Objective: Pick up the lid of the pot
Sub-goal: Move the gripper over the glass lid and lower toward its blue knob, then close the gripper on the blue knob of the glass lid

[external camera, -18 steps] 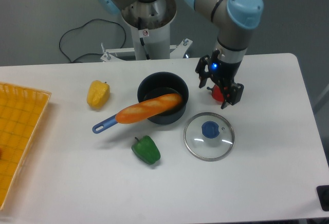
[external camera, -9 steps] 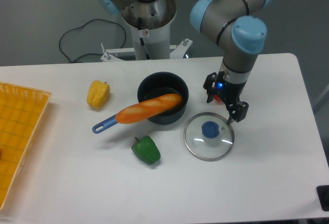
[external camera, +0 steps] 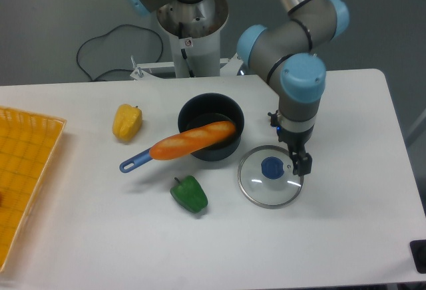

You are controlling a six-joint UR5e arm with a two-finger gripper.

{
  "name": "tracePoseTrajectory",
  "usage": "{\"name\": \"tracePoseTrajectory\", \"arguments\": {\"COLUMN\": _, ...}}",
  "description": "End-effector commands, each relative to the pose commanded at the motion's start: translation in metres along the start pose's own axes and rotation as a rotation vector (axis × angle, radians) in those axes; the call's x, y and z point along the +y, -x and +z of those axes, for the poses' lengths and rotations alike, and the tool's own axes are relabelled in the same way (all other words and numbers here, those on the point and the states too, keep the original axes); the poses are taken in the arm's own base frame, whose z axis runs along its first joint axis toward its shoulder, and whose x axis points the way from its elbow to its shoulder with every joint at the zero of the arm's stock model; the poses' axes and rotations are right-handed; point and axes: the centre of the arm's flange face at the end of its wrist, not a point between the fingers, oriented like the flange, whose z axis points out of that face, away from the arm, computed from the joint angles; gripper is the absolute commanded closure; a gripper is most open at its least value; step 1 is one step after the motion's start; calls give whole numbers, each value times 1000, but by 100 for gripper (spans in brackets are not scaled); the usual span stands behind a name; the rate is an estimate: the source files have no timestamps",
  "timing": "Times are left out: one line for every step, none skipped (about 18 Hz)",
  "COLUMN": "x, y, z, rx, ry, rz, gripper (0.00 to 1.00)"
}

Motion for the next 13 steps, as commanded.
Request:
{"name": "tracePoseTrajectory", "arguments": {"x": 0, "y": 1, "z": 3, "rx": 4, "ry": -1, "rz": 2, "gripper": 0}}
{"name": "tracePoseTrajectory", "arguments": {"x": 0, "y": 1, "z": 6, "rx": 7, "ry": -2, "rz": -1, "gripper": 0}}
{"name": "tracePoseTrajectory", "arguments": {"x": 0, "y": 1, "z": 8, "rx": 10, "ry": -3, "rz": -6, "gripper": 0}}
{"name": "tracePoseTrajectory", "arguments": {"x": -1, "y": 1, "z": 9, "rx": 13, "ry": -4, "rz": -4, "gripper": 0}}
{"name": "tracePoseTrajectory", "arguments": {"x": -1, "y": 1, "z": 10, "rx": 16, "ry": -6, "rz": -4, "gripper": 0}}
{"name": "tracePoseTrajectory", "arguments": {"x": -2, "y": 1, "z": 12, "rx": 18, "ry": -9, "rz": -4, "gripper": 0}}
{"name": "tracePoseTrajectory", "arguments": {"x": -2, "y": 1, "z": 13, "rx": 19, "ry": -10, "rz": -4, "gripper": 0}}
{"name": "tracePoseTrajectory", "arguments": {"x": -2, "y": 2, "z": 14, "rx": 19, "ry": -11, "rz": -1, "gripper": 0}}
{"name": "tracePoseTrajectory", "arguments": {"x": -1, "y": 2, "z": 14, "rx": 18, "ry": -10, "rz": -3, "gripper": 0}}
{"name": "tracePoseTrajectory", "arguments": {"x": -2, "y": 2, "z": 17, "rx": 22, "ry": -11, "rz": -2, "gripper": 0}}
{"name": "tracePoseTrajectory", "arguments": {"x": -3, "y": 3, "z": 21, "rx": 30, "ry": -12, "rz": -5, "gripper": 0}}
{"name": "tracePoseTrajectory", "arguments": {"x": -8, "y": 4, "z": 23, "rx": 30, "ry": -13, "rz": -5, "gripper": 0}}
{"name": "tracePoseTrajectory", "arguments": {"x": -9, "y": 5, "z": 23, "rx": 30, "ry": -13, "rz": -5, "gripper": 0}}
